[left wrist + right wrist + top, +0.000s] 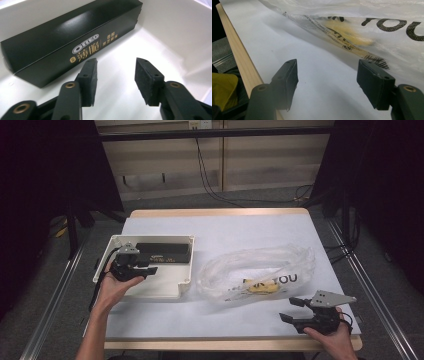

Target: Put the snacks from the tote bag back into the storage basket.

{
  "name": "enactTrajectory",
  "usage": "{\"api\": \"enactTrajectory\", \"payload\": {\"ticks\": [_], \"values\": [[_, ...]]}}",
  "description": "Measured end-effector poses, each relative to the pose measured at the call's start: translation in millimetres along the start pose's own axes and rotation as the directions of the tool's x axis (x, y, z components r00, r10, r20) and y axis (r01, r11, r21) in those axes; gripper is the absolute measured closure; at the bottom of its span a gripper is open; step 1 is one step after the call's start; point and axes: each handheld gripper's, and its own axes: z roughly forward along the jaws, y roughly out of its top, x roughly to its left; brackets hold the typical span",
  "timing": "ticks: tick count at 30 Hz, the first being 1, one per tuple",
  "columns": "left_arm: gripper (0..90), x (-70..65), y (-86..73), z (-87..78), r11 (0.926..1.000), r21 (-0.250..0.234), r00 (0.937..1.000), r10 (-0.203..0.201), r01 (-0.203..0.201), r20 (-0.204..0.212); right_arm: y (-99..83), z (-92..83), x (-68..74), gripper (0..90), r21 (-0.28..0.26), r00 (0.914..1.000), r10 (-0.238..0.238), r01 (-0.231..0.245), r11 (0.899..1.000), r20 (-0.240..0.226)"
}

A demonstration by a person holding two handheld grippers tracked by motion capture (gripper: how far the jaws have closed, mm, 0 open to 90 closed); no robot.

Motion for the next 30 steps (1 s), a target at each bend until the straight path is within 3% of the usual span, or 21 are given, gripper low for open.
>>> {"api": "enactTrajectory", "payload": {"ticks": [2,4,5,7,11,17,20,21,23,26,30], "values": [[46.7,-1.6,-1.1,-1.5,0.9999,-0.007,1.0000,-0.010,0.010,-0.003,0.0,-0.2,-0.3,33.1,0.000,1.0000,-0.001,0.001,1.000,0.000],[36.6,-4.3,-3.0,-5.8,0.9999,-0.012,1.0000,-0.007,0.007,-0.003,0.0,-0.5,-0.7,33.1,0.001,1.0000,0.003,-0.003,1.000,0.003],[36.6,-5.7,-3.8,-8.2,0.9999,-0.014,1.0000,-0.002,0.001,-0.007,0.0,-0.5,-0.7,33.1,0.001,1.0000,0.003,-0.003,1.000,0.003],[24.3,-8.6,-5.5,-12.0,0.9994,-0.034,1.0000,-0.006,0.005,-0.007,-0.1,-0.8,-0.9,33.1,-0.002,1.0000,0.005,-0.005,1.000,0.005],[13.0,-14.2,-8.9,-22.1,0.9983,-0.057,0.9999,-0.009,0.009,-0.014,0.0,-1.5,-1.0,32.8,-0.004,1.0000,0.006,-0.006,1.000,0.006],[7.0,-20.8,-18.9,-37.5,0.9970,-0.077,0.9987,0.006,-0.010,-0.050,-0.1,-2.3,-1.3,32.4,-0.005,0.9999,0.007,-0.007,1.000,0.010],[5.3,-23.4,-23.0,-44.0,0.9945,-0.104,0.9990,-0.014,0.009,-0.043,0.3,-1.6,-1.2,32.3,-0.005,1.0000,0.004,-0.004,1.000,0.008],[3.7,-26.7,-26.9,-48.8,0.9916,-0.129,0.9996,0.010,-0.014,-0.028,0.4,-1.5,-1.1,32.3,-0.006,1.0000,0.004,-0.004,1.000,0.009],[3.2,-30.0,-30.3,-52.4,0.9906,-0.133,0.9993,0.032,-0.034,-0.019,0.3,-2.2,-1.4,32.2,-0.006,0.9999,0.007,-0.007,1.000,0.011],[3.2,-33.7,-34.1,-55.8,0.9893,-0.145,0.9998,0.013,-0.015,-0.017,0.0,-3.5,-2.2,32.1,-0.011,0.9998,0.008,-0.007,1.000,0.019],[3.0,-43.7,-47.2,-66.2,0.9845,-0.174,0.9985,0.010,-0.020,-0.054,-0.7,-6.2,-3.5,31.7,-0.020,0.9995,0.012,-0.012,1.000,0.027]]}}
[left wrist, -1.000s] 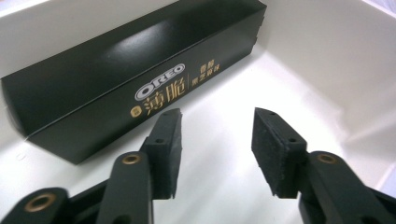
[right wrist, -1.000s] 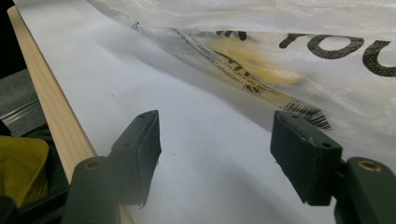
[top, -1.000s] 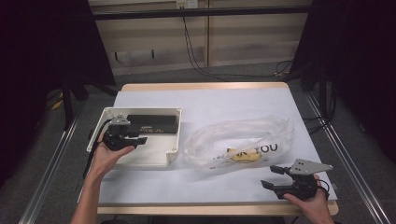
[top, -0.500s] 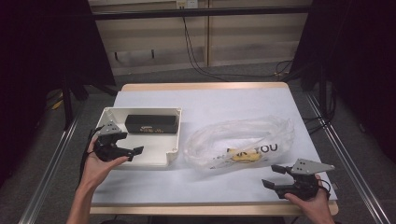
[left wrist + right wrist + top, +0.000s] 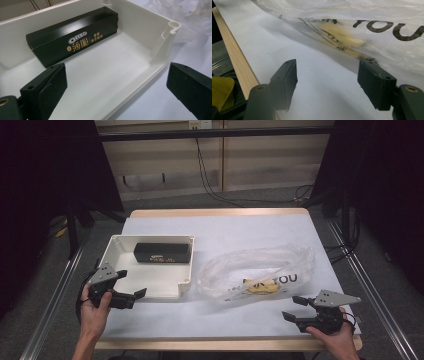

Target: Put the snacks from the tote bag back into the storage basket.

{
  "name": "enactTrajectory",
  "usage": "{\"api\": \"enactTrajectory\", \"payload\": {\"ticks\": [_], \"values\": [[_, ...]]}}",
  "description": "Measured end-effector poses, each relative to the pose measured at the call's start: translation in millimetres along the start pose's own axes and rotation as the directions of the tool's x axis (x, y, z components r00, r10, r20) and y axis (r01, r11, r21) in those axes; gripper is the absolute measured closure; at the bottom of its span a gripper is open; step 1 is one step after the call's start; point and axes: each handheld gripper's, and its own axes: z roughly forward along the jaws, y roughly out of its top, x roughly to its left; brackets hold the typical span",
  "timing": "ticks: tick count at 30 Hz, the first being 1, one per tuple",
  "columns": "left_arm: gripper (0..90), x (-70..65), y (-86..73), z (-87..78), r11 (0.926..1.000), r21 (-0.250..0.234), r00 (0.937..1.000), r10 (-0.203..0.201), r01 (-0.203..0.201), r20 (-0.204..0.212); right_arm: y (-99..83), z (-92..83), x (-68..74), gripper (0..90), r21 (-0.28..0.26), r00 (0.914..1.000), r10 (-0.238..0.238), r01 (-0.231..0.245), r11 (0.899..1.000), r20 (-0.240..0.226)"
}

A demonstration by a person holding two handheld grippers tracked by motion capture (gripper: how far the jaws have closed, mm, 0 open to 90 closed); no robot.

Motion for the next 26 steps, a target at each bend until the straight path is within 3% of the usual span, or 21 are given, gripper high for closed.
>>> {"api": "enactTrajectory", "payload": {"ticks": [3,4,10,12,17,18,21,23,26], "values": [[2.4,-3.5,-4.5,-4.3,1.0000,0.009,0.9997,-0.002,0.002,-0.024,-0.1,-1.6,-0.5,31.3,-0.002,1.0000,0.006,-0.006,1.000,0.006],[2.7,-6.1,-9.3,-9.5,0.9992,-0.018,0.9991,-0.036,0.036,-0.021,-0.2,-1.8,-0.6,31.2,-0.003,1.0000,0.006,-0.006,1.000,0.006],[2.5,-17.8,-18.5,-17.8,0.9980,-0.044,0.9986,-0.045,0.044,-0.027,-0.3,-2.3,-1.2,30.5,-0.006,0.9999,0.008,-0.008,1.000,0.009],[2.4,-22.4,-23.7,-18.7,0.9959,-0.050,0.9965,-0.076,0.075,-0.033,-0.4,-3.1,-1.3,30.2,-0.006,0.9999,0.010,-0.010,1.000,0.011],[2.5,-33.6,-36.2,-21.7,0.9937,-0.076,0.9928,-0.089,0.083,-0.080,-1.4,-5.3,-3.5,29.0,-0.012,0.9997,0.015,-0.014,1.000,0.021],[2.2,-38.6,-41.1,-21.3,0.9912,-0.086,0.9927,-0.105,0.100,-0.058,-1.8,-6.5,-4.3,28.3,-0.016,0.9994,0.019,-0.019,1.000,0.028],[2.1,-42.0,-43.9,-21.4,0.9938,-0.082,0.9953,-0.079,0.074,-0.055,-2.1,-8.3,-6.2,27.8,-0.025,0.9991,0.023,-0.022,0.999,0.035],[2.2,-43.7,-47.5,-23.4,0.9907,-0.103,0.9932,-0.095,0.088,-0.067,-2.6,-11.8,-9.0,26.2,-0.041,0.9975,0.040,-0.038,0.998,0.058],[2.2,-43.1,-47.9,-23.8,0.9930,-0.094,0.9934,-0.079,0.072,-0.083,-3.1,-13.2,-11.6,25.0,-0.053,0.9960,0.054,-0.051,0.997,0.070]]}}
